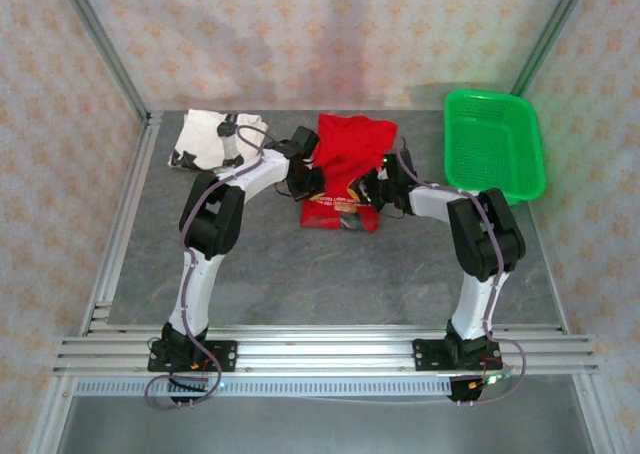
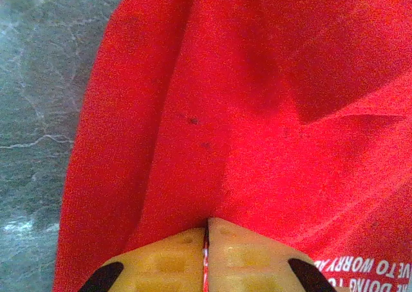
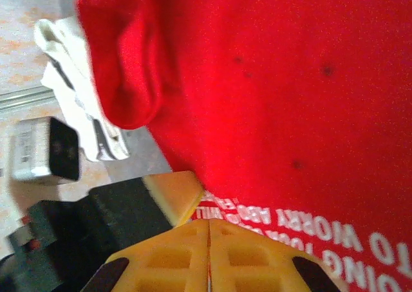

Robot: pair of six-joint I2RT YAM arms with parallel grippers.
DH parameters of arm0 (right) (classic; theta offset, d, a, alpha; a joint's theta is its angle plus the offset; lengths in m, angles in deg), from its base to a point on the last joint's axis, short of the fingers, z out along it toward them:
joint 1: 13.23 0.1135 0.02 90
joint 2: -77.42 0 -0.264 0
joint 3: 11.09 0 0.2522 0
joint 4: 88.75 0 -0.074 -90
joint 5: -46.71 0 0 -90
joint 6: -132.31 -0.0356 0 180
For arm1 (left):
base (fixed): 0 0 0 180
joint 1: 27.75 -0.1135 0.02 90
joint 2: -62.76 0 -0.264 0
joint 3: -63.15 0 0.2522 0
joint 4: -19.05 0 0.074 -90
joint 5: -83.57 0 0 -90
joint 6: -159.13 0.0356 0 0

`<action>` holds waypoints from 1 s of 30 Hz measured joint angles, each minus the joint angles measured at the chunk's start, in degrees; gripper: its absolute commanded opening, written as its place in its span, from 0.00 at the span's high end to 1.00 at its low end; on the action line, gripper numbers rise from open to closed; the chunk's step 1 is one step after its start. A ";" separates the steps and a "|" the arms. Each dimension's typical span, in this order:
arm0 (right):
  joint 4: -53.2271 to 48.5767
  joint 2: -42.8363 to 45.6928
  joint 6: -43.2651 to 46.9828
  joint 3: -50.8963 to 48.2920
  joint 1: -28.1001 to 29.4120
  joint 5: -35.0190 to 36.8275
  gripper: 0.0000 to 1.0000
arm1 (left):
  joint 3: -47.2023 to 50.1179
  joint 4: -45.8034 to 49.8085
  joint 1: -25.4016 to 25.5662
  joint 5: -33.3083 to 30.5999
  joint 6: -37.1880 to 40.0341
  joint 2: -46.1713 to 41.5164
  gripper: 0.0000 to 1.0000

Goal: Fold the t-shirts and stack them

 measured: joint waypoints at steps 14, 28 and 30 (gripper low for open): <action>-1.62 -2.62 3.85 -1.68 1.68 -0.13 0.94 | -18.03 -2.36 -0.07 -2.73 -3.65 10.69 0.90; -2.27 -2.62 6.56 -2.95 1.70 -0.90 0.95 | -38.66 -4.17 -3.30 -10.12 -6.16 19.12 0.82; -2.45 -2.21 6.95 -3.41 1.70 -0.96 0.94 | -41.75 -4.66 -3.56 -10.56 -6.40 19.12 0.79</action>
